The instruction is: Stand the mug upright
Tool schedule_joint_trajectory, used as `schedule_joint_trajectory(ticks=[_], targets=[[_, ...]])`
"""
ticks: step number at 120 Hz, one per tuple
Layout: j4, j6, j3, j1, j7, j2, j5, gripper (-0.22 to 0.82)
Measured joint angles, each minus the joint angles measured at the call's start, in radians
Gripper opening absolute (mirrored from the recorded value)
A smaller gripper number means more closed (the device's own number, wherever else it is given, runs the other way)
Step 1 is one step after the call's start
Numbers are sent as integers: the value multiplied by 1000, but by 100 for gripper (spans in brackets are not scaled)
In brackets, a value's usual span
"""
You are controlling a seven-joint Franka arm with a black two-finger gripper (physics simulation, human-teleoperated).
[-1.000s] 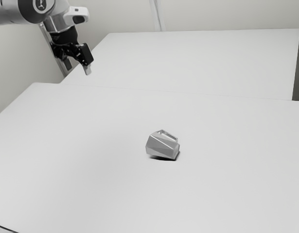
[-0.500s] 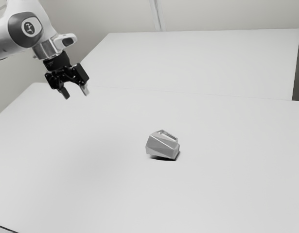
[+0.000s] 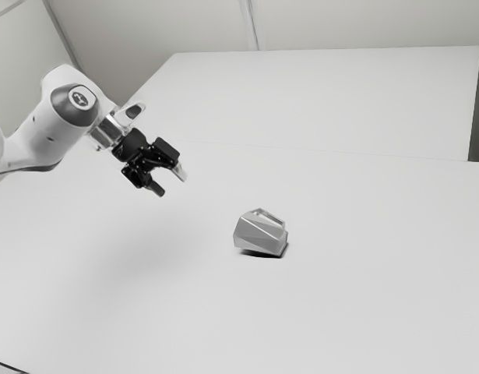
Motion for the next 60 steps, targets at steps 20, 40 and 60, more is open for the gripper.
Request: schedule_joint_trajectory(ticks=[20,40,60], targets=[[-6,27,-6,-39,101,79,-101,60],[2,33,-9,-74,179,146,-187,60],[50,35,-10,-81,255,233,-237,60]])
